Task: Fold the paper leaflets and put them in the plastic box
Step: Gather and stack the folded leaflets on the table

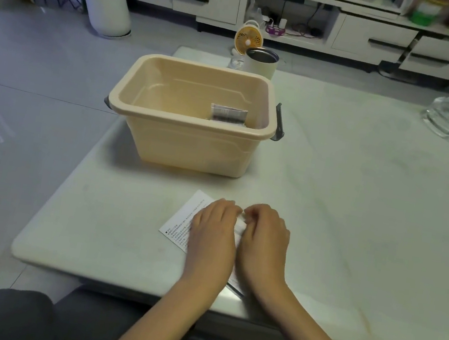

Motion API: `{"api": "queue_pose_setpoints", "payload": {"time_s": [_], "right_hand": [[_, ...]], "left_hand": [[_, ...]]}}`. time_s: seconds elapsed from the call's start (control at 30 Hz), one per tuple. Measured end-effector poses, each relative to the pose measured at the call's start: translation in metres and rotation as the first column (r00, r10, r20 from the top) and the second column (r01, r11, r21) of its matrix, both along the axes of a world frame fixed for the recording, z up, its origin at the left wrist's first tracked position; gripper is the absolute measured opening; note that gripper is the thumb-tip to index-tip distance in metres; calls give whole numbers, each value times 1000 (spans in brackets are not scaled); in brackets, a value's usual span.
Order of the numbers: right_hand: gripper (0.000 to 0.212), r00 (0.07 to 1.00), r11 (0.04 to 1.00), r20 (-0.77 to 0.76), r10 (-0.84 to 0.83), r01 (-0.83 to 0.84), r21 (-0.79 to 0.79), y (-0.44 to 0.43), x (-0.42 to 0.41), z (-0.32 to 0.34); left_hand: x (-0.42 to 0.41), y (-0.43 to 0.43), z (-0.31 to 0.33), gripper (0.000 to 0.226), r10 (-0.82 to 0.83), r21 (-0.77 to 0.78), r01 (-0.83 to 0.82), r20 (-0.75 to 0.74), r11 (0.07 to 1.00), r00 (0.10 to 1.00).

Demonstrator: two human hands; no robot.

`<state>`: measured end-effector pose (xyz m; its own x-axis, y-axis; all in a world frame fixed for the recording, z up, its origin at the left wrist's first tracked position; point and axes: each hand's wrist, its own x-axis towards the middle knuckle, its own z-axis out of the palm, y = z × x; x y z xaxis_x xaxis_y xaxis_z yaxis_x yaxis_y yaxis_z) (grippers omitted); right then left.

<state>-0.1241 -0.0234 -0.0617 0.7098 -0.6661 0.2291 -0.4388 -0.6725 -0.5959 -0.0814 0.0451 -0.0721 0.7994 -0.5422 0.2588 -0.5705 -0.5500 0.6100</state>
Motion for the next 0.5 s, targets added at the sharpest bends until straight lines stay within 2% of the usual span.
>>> {"api": "queue_pose_setpoints", "payload": {"time_s": [0.07, 0.13, 0.23, 0.37, 0.43, 0.5], "right_hand": [[24, 996, 997, -58, -73, 71, -33, 5, -4, -3], [20, 989, 979, -66, -134, 122, -162, 12, -6, -4], [3, 987, 892, -33, -159, 130, -434, 11, -6, -12], [19, 979, 867, -102, -176, 105, -488, 7, -12, -17], [25, 975, 871, -128, -184, 101, -481, 9, -12, -16], [27, 973, 872, -129, -190, 107, -477, 9, -10, -14]], "left_hand": [[-2, 1, -1, 26, 8, 13, -8, 43, 1000, 999], [-3, 1, 4, 26, 42, -8, -43, -56, 999, 998], [-2, -2, 3, 27, 113, 51, -117, 79, 992, 990], [-1, 0, 3, 23, 188, 254, -232, 184, 939, 965], [3, 3, 5, 28, 161, 340, -215, 181, 915, 970], [8, 3, 8, 35, 134, 358, -194, 185, 913, 973]]}}
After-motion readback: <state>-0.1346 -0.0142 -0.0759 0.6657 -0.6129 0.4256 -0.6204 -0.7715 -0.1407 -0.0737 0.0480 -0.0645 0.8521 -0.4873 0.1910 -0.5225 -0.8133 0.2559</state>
